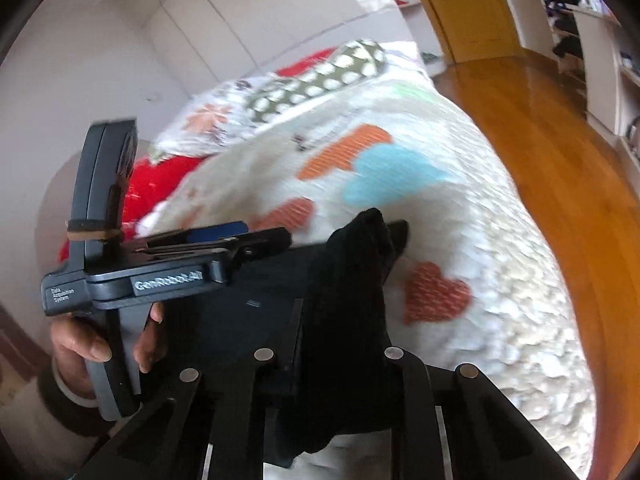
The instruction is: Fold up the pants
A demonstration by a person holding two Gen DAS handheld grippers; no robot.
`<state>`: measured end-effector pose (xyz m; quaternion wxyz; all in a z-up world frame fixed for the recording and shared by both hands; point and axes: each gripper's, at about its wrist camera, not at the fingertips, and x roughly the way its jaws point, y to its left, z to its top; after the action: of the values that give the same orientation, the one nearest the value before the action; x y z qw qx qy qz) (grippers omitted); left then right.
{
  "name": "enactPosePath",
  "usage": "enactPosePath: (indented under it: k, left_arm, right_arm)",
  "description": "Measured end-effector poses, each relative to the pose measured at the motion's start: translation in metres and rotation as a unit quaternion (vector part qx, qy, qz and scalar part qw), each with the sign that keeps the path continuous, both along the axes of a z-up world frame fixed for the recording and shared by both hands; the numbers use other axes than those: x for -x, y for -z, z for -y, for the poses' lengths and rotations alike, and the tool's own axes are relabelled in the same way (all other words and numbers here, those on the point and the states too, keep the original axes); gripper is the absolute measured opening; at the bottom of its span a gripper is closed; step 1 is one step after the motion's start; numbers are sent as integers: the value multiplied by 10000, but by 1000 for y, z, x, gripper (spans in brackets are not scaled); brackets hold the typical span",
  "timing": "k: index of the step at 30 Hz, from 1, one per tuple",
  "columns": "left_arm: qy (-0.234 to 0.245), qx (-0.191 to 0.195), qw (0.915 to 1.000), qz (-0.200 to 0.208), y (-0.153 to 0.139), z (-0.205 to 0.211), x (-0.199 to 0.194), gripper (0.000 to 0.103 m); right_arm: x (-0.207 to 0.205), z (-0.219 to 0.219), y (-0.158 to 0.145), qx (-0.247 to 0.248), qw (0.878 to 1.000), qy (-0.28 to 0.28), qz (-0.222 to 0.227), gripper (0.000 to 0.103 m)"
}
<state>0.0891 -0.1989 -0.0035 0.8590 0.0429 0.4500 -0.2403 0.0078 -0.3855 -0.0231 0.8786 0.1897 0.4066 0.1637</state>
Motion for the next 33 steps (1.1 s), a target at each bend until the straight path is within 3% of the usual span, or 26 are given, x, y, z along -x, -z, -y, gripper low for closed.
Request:
enactPosePath:
  k: [6,9,11,14,15,17,21,25,28,32,33]
  left_arm:
    - [-740,268,9966,257,-30,-95,15,72]
    - [-1024,352,9937,276,-33,-129,20,72]
    - [-1189,377,9918,268,-31,-147,25,72]
    - [-1311,341,9906,186,-22,-160,32,72]
    - [-1308,326,9907,169,-20,-161,34,72]
    - [-1281,344,9911,140,-15,-165,41,72]
    - [-1195,485,9917,-17,-8,-159,45,72]
    - [-939,552,9937,-251,4,-133,52,72]
    - [-775,287,9959,-374,17,-110,55,72]
    - [-718,133,9965,-417,32,-92,59,71]
    - [-696,125,9969,-345,33,-90,61,64]
  right_arm:
    - [-9,-58,-45,-31,9976,-562,410,18]
    - [-23,-101,-47,114,9955,-862,366,18]
    - [-35,-126,-36,-104,9930,-1172,140,23]
    - [-57,-162,0,-900,9709,-1940,-1081,48]
    - [-56,-164,2,-966,9678,-1963,-1247,48]
    - [-47,-155,-7,-921,9732,-1891,-932,48]
    - [-27,-106,-23,-741,9886,-1241,-412,48]
    - [-17,-92,-13,374,9950,-792,-479,48]
    - [-22,-96,4,370,9942,-817,-590,48]
    - [-21,-100,25,810,9912,-746,-729,48]
    - [-22,-98,25,760,9920,-733,-697,49]
